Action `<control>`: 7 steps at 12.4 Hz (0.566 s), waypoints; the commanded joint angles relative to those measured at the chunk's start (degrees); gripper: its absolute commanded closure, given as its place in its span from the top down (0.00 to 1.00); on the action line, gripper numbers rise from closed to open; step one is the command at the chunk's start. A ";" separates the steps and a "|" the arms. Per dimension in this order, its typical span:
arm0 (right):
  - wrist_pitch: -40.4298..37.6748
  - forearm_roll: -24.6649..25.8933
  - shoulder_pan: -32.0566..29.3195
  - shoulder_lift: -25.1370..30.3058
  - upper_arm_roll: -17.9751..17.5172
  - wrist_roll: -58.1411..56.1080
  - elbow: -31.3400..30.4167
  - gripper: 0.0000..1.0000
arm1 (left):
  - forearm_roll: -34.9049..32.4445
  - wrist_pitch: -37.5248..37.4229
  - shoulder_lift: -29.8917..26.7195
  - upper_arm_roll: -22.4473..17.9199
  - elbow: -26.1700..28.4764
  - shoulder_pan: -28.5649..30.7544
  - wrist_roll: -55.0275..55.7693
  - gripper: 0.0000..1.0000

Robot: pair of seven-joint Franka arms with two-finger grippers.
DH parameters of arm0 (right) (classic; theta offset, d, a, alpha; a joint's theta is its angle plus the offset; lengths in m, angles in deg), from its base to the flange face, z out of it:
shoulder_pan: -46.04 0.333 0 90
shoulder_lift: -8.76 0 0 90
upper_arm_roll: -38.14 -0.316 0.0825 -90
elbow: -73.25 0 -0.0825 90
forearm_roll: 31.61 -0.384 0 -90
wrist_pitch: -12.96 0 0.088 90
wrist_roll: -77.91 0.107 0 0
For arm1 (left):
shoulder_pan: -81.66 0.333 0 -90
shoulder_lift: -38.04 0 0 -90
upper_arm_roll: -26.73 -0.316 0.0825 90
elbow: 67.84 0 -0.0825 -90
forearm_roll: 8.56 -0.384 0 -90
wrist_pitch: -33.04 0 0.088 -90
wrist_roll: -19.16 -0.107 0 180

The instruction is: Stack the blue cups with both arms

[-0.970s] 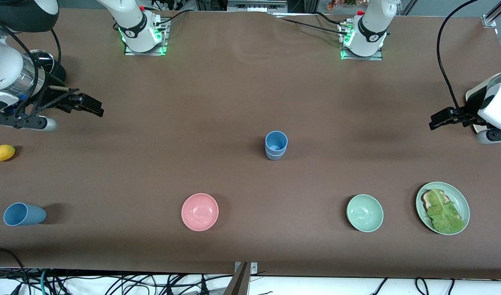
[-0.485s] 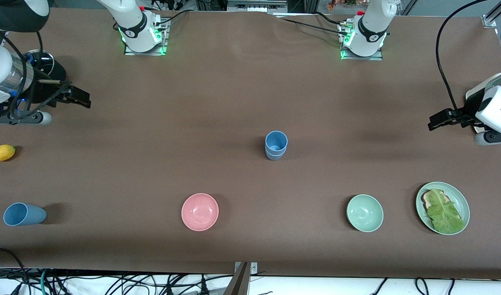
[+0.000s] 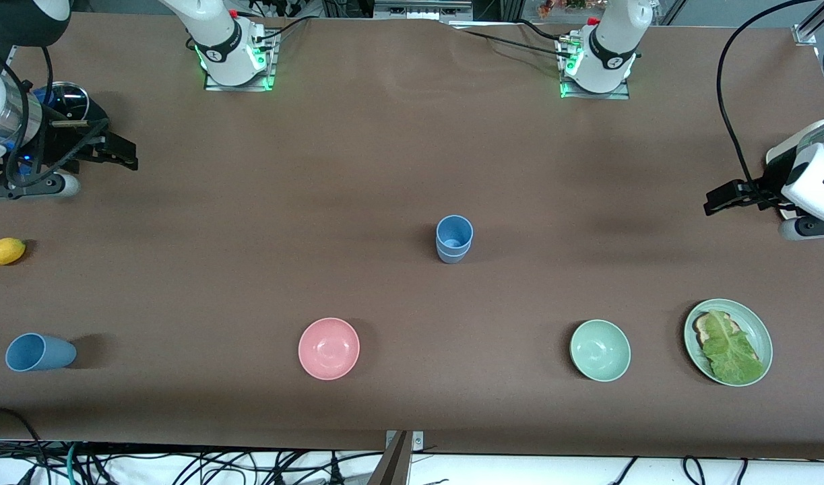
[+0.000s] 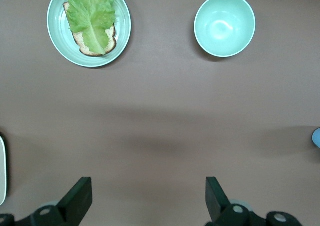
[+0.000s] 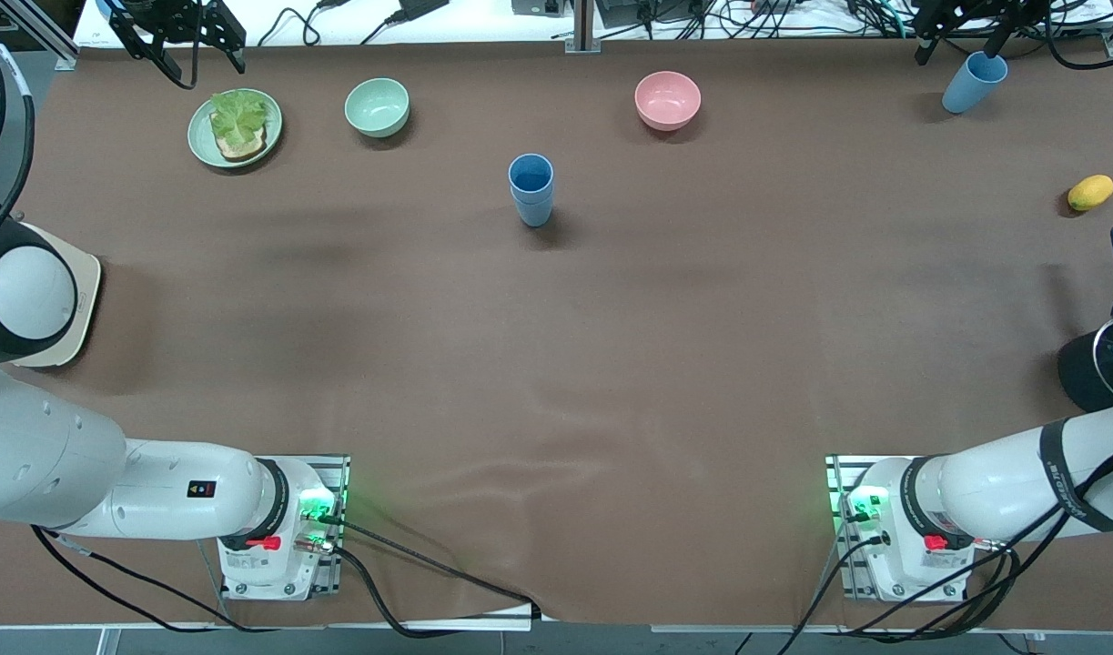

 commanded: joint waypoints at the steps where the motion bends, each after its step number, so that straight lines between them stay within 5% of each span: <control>1: -0.92 0.99 -0.08 0.43 -0.19 -0.66 0.30 1.00 | -1.39 0.34 -0.28 -0.15 0.40 -0.21 -0.92 1.00; 7: -0.13 0.46 0.36 0.34 -0.46 -0.39 0.30 1.00 | -1.31 0.25 -0.28 -0.06 0.31 -0.21 -0.92 1.00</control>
